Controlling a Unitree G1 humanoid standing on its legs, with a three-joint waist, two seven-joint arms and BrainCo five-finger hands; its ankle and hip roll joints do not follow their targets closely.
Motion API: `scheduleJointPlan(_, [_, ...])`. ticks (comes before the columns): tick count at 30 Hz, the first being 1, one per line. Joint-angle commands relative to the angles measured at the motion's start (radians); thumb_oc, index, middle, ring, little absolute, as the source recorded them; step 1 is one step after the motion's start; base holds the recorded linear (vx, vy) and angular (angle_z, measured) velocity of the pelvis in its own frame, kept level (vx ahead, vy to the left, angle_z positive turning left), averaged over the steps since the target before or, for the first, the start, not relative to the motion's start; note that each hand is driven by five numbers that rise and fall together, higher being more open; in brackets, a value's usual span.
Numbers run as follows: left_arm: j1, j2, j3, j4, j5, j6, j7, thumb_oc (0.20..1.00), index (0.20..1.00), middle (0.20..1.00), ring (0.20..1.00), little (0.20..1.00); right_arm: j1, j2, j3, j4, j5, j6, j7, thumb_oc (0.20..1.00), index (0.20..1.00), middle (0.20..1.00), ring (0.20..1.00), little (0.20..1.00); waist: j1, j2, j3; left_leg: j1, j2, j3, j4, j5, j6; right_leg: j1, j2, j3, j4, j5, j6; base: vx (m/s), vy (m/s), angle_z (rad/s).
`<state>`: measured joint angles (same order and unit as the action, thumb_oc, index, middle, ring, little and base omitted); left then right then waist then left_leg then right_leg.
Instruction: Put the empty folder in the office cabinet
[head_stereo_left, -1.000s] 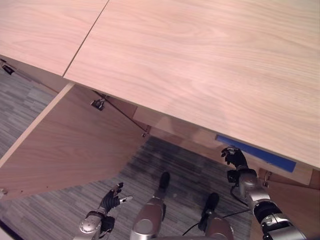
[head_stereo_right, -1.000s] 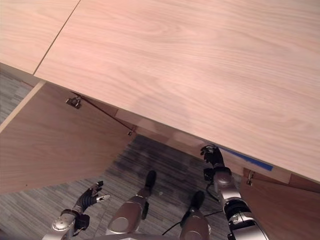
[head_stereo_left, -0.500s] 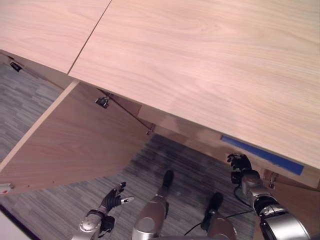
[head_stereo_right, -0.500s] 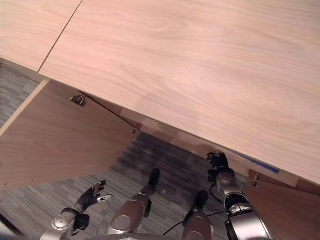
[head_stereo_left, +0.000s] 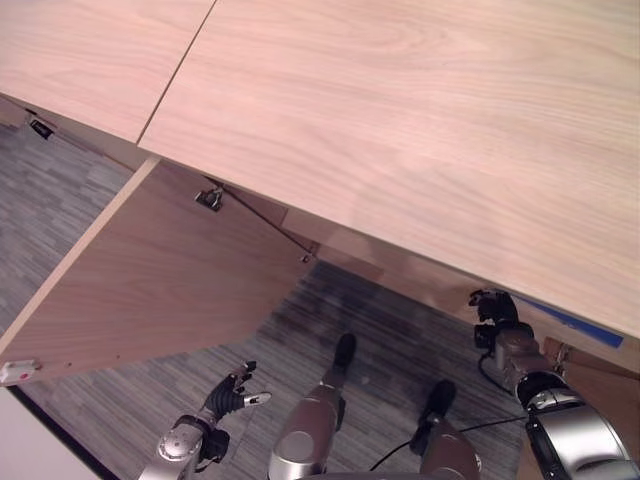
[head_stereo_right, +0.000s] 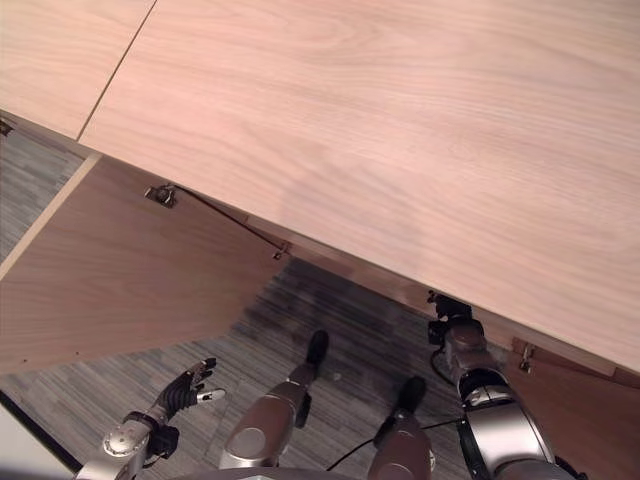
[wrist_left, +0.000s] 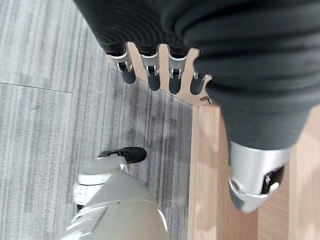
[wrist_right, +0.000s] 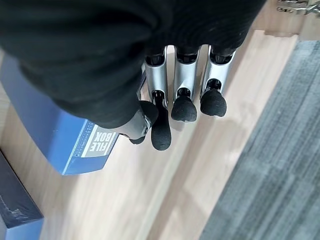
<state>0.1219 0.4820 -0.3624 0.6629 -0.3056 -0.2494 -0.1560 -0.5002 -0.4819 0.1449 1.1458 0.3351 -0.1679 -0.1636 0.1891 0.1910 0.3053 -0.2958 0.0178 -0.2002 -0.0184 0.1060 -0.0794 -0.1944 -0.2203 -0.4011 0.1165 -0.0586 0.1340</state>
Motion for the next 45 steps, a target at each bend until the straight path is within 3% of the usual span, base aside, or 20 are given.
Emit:
scheduleJointPlan(1, [0.002,0.047,-0.051,-0.021,-0.008,-0.022,-0.012,1.000,1.000,1.000,1.000,1.000,-0.004,-0.058,-0.016,0.033,0.050,-0.002,-0.022,0.200,0.200,0.200,0.200,0.200,0.033,-0.002,-0.014,-0.004,0.005,-0.068,0.020,-0.096,-0.022,-0.072,-0.058,0.057,0.153,-0.053,0.035,0.00,0.000,0.00])
scheduleJointPlan(25, [-0.003,0.127,-0.123,-0.165,-0.061,-0.011,-0.068,1.000,1.000,1.000,1.000,1.000,-0.231,-0.357,-0.090,0.193,0.181,0.013,-0.040,0.200,0.200,0.200,0.200,0.200,0.066,0.067,-0.004,-0.046,-0.013,-0.080,0.007,-0.080,-0.027,-0.131,-0.079,0.054,0.189,-0.066,0.040,0.00,0.001,0.02])
scheduleJointPlan(29, [0.002,0.131,-0.122,-0.169,-0.069,-0.008,-0.075,1.000,1.000,1.000,1.000,1.000,-0.243,-0.400,-0.102,0.204,0.209,0.013,-0.037,0.200,0.200,0.200,0.200,0.200,0.064,0.070,-0.006,-0.044,-0.011,-0.075,0.003,-0.080,-0.029,-0.138,-0.081,0.057,0.192,-0.066,0.043,0.00,-0.001,0.01])
scheduleJointPlan(38, [0.009,0.134,-0.120,-0.152,-0.067,-0.006,-0.071,1.000,1.000,1.000,1.000,1.000,-0.271,-0.406,-0.085,0.220,0.212,0.015,-0.041,0.200,0.200,0.200,0.200,0.200,0.056,0.061,-0.016,-0.037,-0.009,-0.069,0.005,-0.086,-0.026,-0.137,-0.078,0.068,0.193,-0.066,0.041,0.01,-0.005,-0.01])
scheduleJointPlan(45, [0.015,0.158,-0.095,-0.149,-0.076,-0.008,-0.067,1.000,1.000,1.000,1.000,1.000,-0.300,-0.518,-0.126,0.243,0.268,0.015,-0.054,0.200,0.200,0.200,0.200,0.200,0.038,0.030,-0.031,-0.025,-0.007,-0.071,0.000,-0.091,-0.029,-0.116,-0.073,0.064,0.181,-0.065,0.041,0.01,-0.008,0.02])
